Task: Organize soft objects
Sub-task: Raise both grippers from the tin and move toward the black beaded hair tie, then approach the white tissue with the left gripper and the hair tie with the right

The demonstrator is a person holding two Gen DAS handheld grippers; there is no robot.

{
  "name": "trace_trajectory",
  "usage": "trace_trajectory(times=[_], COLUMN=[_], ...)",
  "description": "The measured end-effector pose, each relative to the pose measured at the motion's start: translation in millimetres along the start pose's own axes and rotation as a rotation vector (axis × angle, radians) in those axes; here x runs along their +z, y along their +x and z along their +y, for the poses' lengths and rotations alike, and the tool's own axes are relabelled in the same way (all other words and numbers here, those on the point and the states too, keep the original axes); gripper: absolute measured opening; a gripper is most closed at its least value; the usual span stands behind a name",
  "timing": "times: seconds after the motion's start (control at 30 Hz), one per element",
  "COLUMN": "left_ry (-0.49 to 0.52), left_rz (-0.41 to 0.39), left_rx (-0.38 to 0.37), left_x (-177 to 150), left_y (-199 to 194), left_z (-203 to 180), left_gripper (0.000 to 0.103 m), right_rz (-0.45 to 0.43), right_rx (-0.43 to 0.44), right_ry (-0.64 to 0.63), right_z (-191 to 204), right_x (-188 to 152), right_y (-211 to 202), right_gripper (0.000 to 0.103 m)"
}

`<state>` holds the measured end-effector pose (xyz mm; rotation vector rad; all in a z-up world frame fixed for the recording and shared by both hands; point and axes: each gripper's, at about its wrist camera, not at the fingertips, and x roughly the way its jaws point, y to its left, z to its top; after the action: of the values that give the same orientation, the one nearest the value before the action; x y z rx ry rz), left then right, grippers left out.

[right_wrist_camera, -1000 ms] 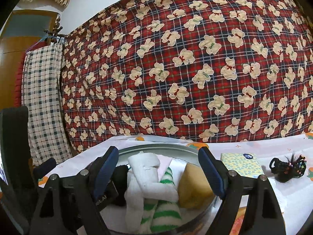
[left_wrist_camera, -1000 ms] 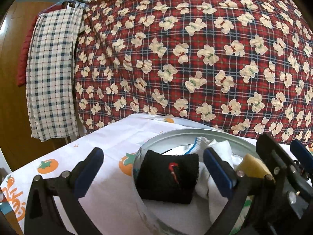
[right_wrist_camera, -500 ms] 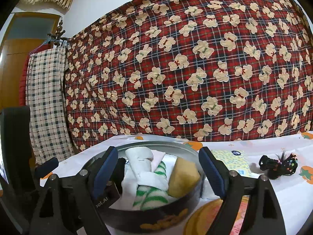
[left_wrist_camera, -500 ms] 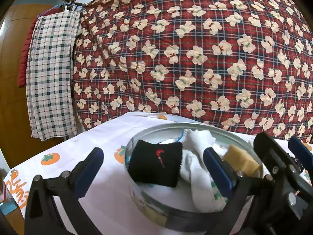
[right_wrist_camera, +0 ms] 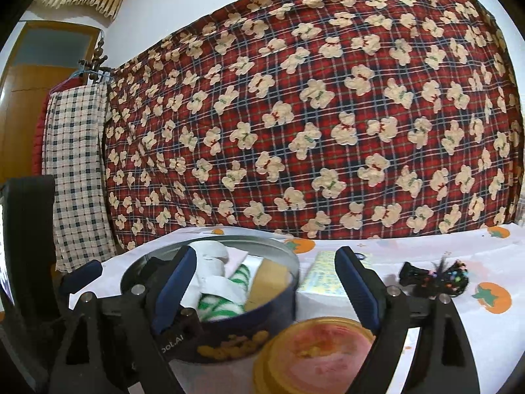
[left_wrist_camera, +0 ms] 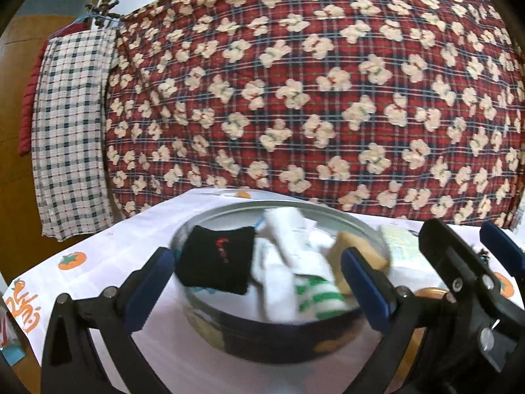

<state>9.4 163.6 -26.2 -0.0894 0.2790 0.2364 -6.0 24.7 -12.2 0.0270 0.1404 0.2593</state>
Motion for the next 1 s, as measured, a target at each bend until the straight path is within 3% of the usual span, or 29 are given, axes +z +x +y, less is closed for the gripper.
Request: trace_trajectory(times=[0.2, 0.7, 0.83, 1.0], left_ry=[-0.051, 0.025, 0.073, 0.175], left_rz=[0.019, 0.027, 0.043, 0.066], left_rx=[-0.133, -0.255, -0.304, -0.334], left_x=[-5, -10, -12, -14], left_y=[-14, -30, -33, -35], left_z=[-24, -92, -119, -162], left_gripper=[0.103, 0.103, 0.103, 0.102], right_rz=[-0.013, 0.106, 0.153, 0.152], right_rx=[-0.026, -0.230, -0.267, -0.340], right_ry=[0.097, 0.221, 0.283, 0.313], right_z=[-37, -158, -198, -233], right_x=[0, -2, -5, -4], right_y=[-18, -33, -33, -42], right_gripper=[0.092, 0.092, 0.092, 0.092])
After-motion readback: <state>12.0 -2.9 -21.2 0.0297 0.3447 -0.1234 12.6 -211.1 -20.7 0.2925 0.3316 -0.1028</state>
